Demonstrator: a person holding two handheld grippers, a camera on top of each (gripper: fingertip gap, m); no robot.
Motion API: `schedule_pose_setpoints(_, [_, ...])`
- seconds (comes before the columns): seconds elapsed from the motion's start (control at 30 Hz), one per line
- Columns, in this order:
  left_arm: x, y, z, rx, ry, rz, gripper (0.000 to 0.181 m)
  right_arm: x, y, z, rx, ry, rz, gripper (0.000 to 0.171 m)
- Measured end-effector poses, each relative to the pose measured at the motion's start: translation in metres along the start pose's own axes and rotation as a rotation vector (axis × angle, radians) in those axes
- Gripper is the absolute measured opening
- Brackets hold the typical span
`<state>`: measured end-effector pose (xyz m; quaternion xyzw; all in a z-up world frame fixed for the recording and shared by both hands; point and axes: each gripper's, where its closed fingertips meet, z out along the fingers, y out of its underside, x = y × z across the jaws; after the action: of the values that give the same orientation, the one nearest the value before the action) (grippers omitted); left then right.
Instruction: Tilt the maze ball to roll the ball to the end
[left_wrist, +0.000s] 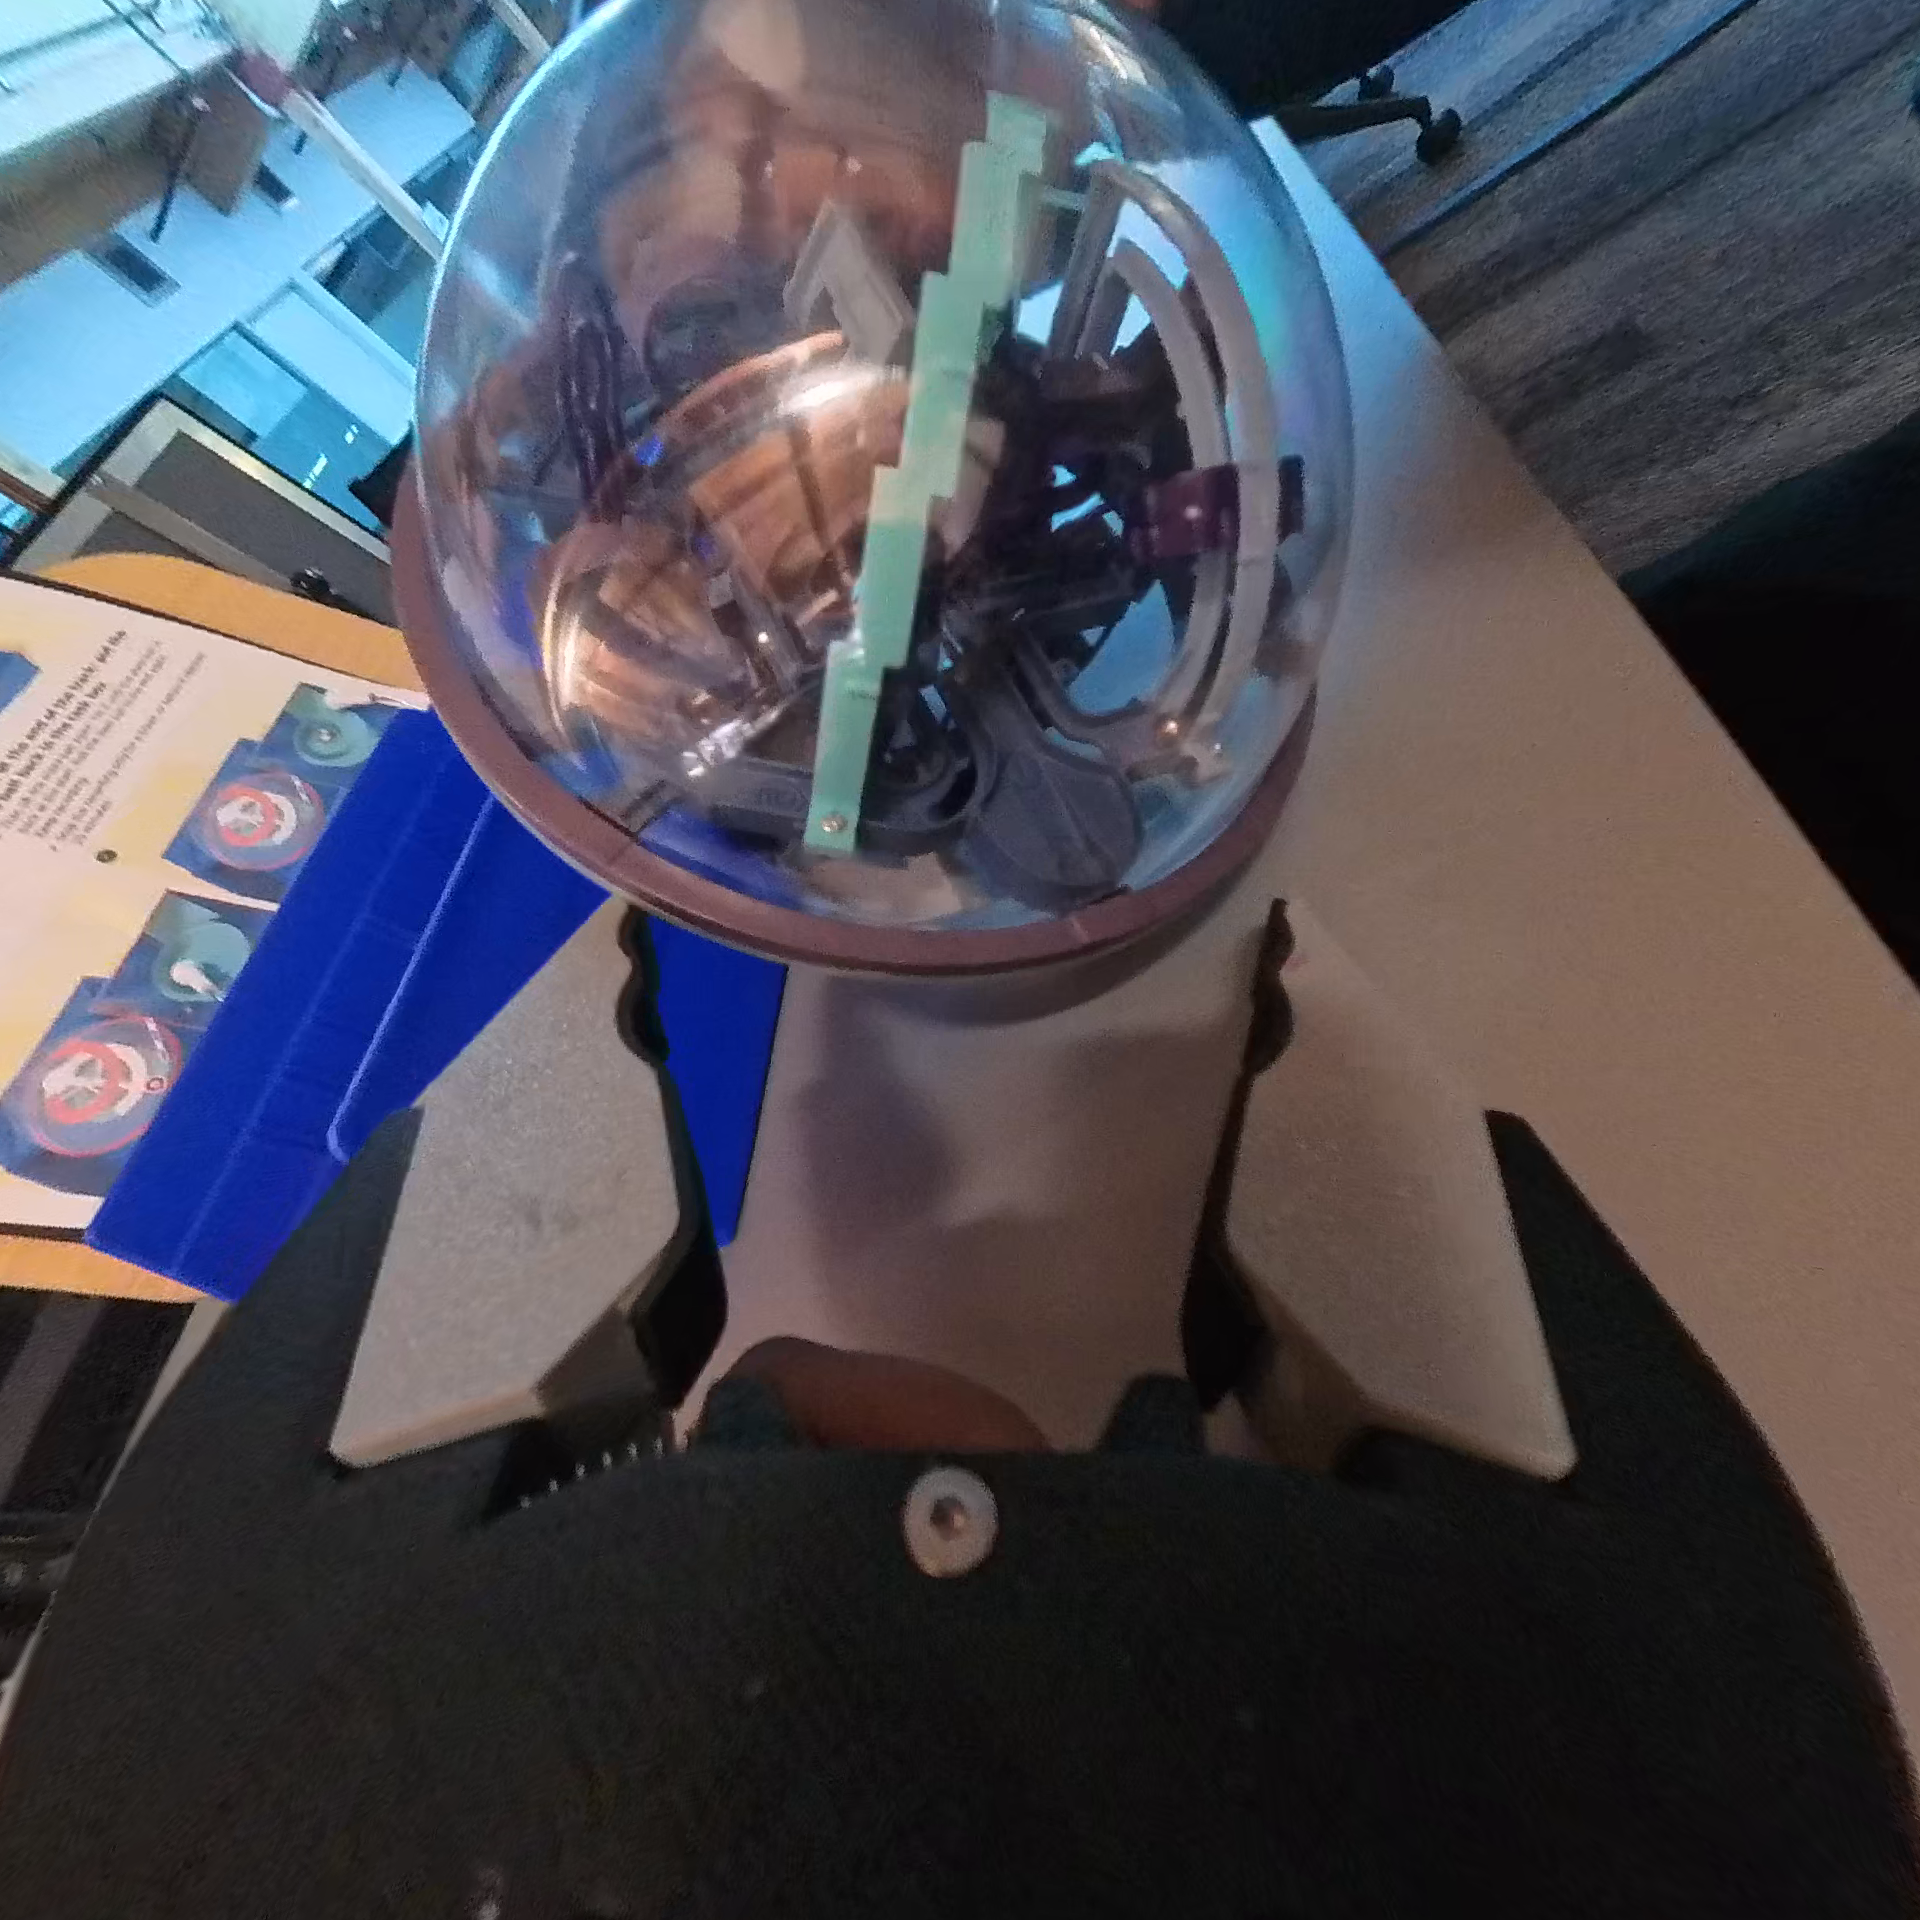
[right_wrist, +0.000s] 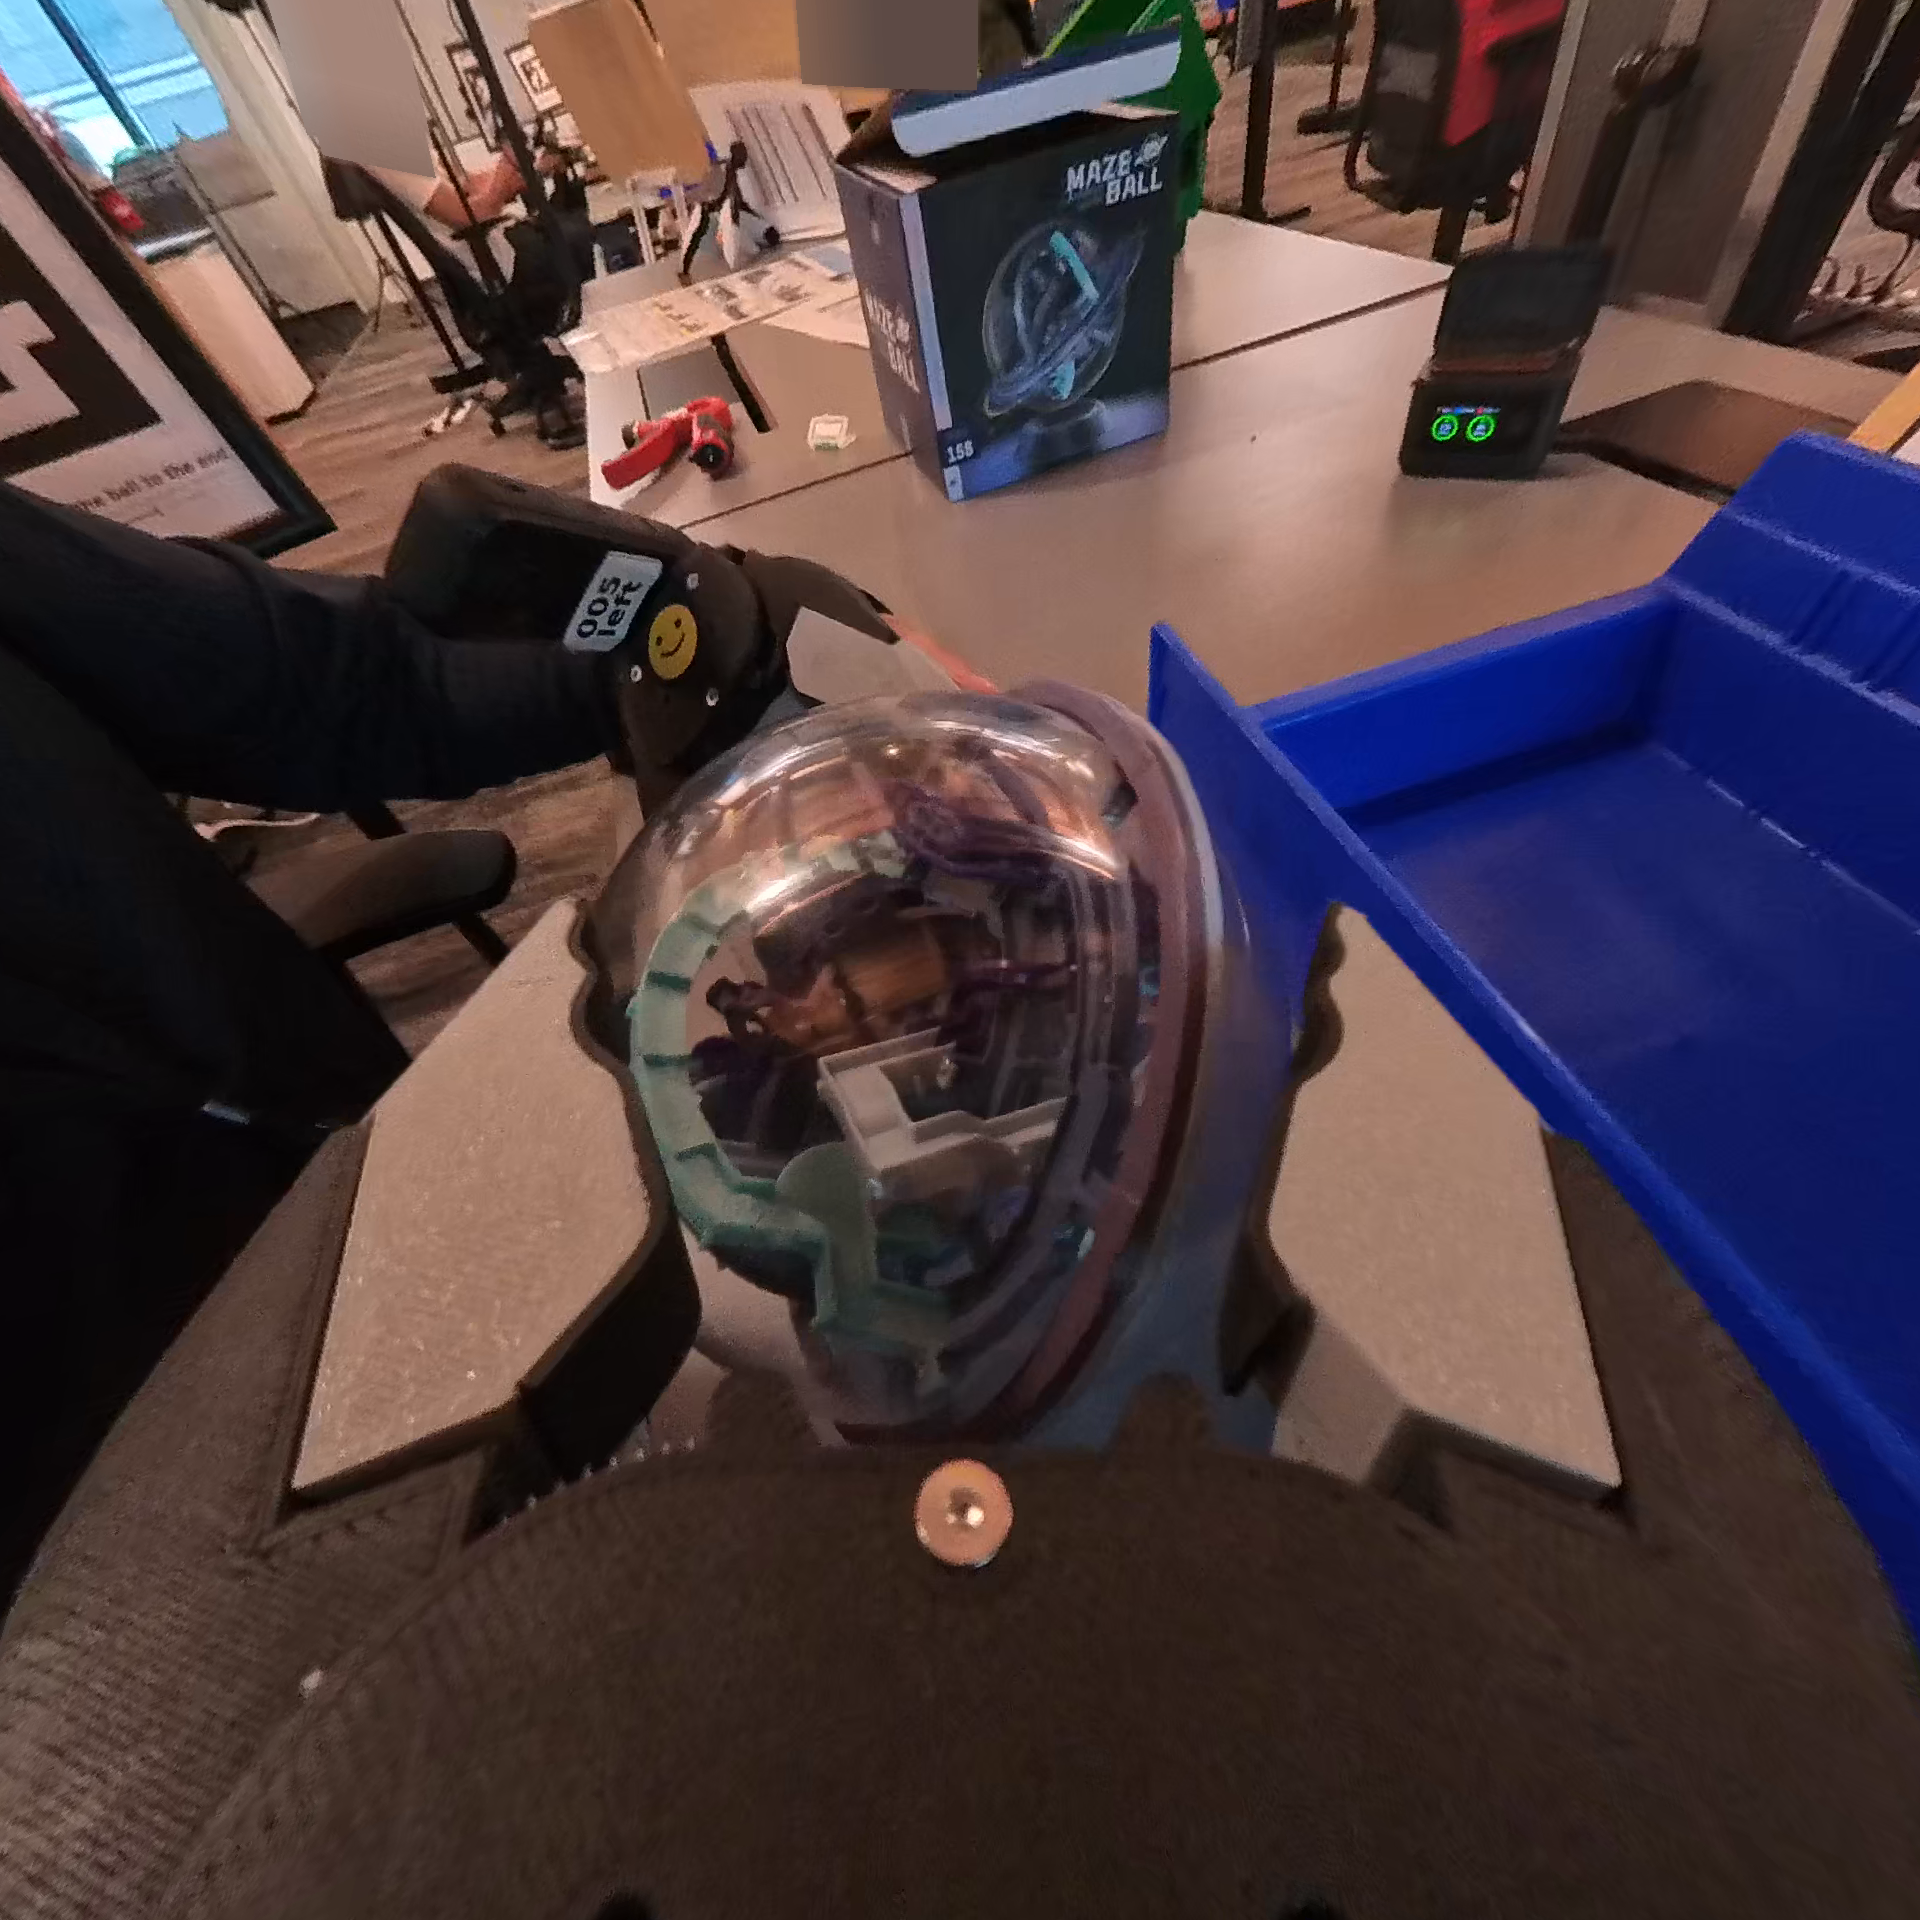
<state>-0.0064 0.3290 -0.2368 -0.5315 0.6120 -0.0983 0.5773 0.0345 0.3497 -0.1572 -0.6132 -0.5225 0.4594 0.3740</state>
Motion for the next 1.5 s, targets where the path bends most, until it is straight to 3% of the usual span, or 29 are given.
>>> schedule_pose_setpoints(0.1, [-0.004,0.002,0.001,-0.009,-0.014,-0.019,0.108,0.005,0.007,-0.011,-0.056,0.06,-0.064,0.136])
schedule_pose_setpoints(0.27, [-0.006,0.004,0.004,-0.023,-0.02,-0.01,0.104,0.002,0.018,-0.05,-0.086,0.267,-0.235,0.133])
schedule_pose_setpoints(0.33, [-0.005,0.005,0.007,-0.027,-0.016,0.011,0.1,-0.013,0.029,-0.054,-0.093,0.327,-0.352,0.122])
schedule_pose_setpoints(0.37, [-0.005,0.005,0.01,-0.028,-0.013,0.022,0.097,-0.019,0.036,-0.052,-0.1,0.356,-0.409,0.108])
schedule_pose_setpoints(0.5, [-0.01,0.007,0.027,-0.062,-0.023,0.032,0.098,-0.011,0.054,-0.045,-0.143,0.537,-0.611,0.114])
schedule_pose_setpoints(0.67, [-0.018,0.007,0.031,-0.059,-0.041,0.014,0.094,-0.015,0.044,-0.045,-0.103,0.49,-0.587,0.107])
schedule_pose_setpoints(0.83, [-0.019,0.004,0.031,-0.024,-0.029,0.008,0.11,-0.007,0.042,-0.044,-0.12,0.454,-0.551,0.111])
schedule_pose_setpoints(1.0, [-0.019,0.008,0.035,-0.042,0.0,-0.003,0.115,0.01,0.066,-0.042,-0.292,0.399,-0.44,0.13])
schedule_pose_setpoints(1.1, [-0.02,0.007,0.036,-0.038,-0.006,-0.002,0.112,0.019,0.071,-0.042,-0.343,0.401,-0.433,0.124])
schedule_pose_setpoints(1.17, [-0.026,0.007,0.036,-0.036,-0.027,-0.029,0.102,0.02,0.066,-0.041,-0.328,0.395,-0.459,0.122])
schedule_pose_setpoints(1.5, [-0.026,0.009,0.034,-0.052,-0.018,-0.066,0.109,0.015,0.06,-0.035,-0.199,0.404,-0.531,0.122])
